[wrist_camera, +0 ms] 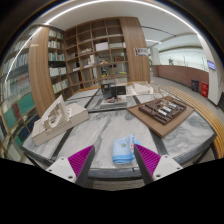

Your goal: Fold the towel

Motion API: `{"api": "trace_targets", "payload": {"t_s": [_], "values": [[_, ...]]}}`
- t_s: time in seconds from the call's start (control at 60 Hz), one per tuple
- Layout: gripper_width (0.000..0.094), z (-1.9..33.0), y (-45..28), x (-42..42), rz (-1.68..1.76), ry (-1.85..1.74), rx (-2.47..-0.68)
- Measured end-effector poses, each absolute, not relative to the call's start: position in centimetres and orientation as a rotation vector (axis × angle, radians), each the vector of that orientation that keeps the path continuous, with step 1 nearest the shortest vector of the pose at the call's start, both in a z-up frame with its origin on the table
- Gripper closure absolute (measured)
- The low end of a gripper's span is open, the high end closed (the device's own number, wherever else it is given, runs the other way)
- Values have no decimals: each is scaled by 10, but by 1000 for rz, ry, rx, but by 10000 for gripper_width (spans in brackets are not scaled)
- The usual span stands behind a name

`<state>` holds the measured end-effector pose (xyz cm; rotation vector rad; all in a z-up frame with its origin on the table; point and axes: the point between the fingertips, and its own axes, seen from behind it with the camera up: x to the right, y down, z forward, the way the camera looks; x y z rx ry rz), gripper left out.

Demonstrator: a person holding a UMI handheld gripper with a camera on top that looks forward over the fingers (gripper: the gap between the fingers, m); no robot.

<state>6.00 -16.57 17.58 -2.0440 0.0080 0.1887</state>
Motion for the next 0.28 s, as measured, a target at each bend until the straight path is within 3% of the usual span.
{"api": "trace_targets", "payload": {"t_s": [0.117,0.283], "values": [[128,176,-177,67,30,-107,-2014],[135,166,-185,48,105,-115,-2015]]}}
